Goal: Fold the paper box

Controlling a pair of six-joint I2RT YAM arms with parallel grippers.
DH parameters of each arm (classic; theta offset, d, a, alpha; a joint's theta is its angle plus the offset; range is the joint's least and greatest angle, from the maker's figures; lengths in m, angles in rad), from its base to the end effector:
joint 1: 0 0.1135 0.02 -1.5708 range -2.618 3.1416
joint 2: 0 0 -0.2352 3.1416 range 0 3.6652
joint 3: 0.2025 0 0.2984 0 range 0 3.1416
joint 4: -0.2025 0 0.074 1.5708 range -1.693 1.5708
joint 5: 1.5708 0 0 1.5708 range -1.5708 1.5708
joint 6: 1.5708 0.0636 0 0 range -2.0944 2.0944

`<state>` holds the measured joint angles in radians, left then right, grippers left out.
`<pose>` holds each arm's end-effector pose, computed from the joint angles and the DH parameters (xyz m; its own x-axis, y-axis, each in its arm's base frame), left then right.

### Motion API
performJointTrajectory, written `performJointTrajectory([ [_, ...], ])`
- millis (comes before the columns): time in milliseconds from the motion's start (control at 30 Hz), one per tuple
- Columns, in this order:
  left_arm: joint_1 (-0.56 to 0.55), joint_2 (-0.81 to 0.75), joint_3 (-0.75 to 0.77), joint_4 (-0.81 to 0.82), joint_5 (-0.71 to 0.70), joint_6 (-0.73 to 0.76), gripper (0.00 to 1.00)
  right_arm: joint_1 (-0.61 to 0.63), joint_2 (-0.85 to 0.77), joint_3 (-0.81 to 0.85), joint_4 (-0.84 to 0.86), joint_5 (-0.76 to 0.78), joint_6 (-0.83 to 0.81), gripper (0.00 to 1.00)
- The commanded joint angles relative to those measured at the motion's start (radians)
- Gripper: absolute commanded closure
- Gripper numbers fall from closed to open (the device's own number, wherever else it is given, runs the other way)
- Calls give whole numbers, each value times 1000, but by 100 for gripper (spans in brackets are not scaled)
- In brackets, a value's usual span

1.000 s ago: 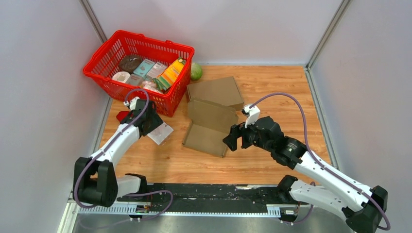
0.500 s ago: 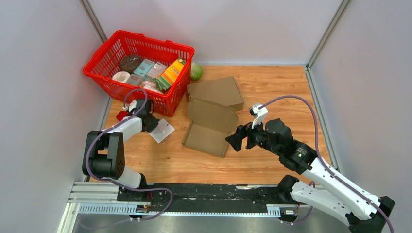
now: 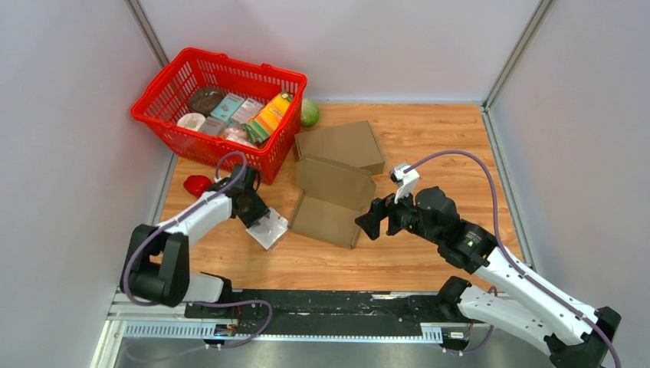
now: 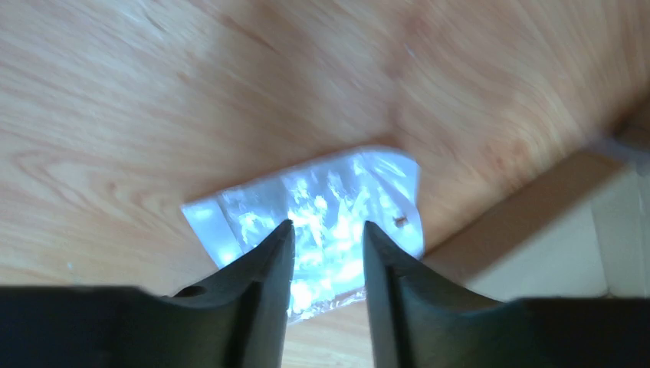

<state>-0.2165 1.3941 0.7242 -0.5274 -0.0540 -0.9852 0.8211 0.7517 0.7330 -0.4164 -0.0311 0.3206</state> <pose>0.2891 -0.0601 0.0826 -0.6653 -0.7057 -0.2435 -0.6499 0.7080 -0.2763 0.1800 0.1963 0.2707 -0.5092 -0.0846 -0.8565 -0.6220 0.7240 0.2982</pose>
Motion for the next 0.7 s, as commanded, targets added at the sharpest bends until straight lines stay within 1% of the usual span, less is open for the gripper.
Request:
performJointTrajectory([
  [0,-75,-190,-2,-60,-61,190,39,-7,-14,2,28,-4,-23,10],
  [33,-75,-219,-8,-66,-69,219,29,-7,-14,0,28,-6,-22,10],
  [67,-75,-262,-2,-83,-78,244,26,-5,-14,0,28,-7,-22,10],
  [100,-75,-276,-3,-94,-81,303,26,-5,-14,0,28,-9,-20,10],
  [133,-75,-283,-2,-103,-84,316,26,-7,-14,0,28,-10,-21,10],
  [233,-75,-219,55,-192,-72,319,25,-7,-8,3,33,-19,-25,10],
  [267,-75,-158,99,-216,-70,304,25,-7,-8,3,39,-23,-23,10],
  [300,-73,-129,121,-273,-73,259,25,-7,-6,2,44,-24,-23,10],
  [333,-80,-103,136,-282,-57,246,25,-7,-6,2,45,-26,-23,10],
  [367,-83,-80,144,-281,-49,234,25,-7,-5,3,45,-27,-22,10],
  [400,-86,-76,136,-264,-50,182,25,-5,-6,5,47,-27,-22,10],
  [467,-87,-98,89,-250,-95,114,25,-7,-12,8,39,-27,-22,10],
  [500,-87,-102,72,-250,-115,30,25,-5,-17,8,39,-27,-20,10],
  [567,-89,-86,41,-212,-97,11,24,-7,-29,5,34,-26,-22,10],
  [600,-87,-72,40,-182,-84,-3,24,-5,-34,3,36,-26,-22,10],
  [667,-89,-21,63,-178,-76,-18,23,-5,-37,-1,37,-27,-22,10],
])
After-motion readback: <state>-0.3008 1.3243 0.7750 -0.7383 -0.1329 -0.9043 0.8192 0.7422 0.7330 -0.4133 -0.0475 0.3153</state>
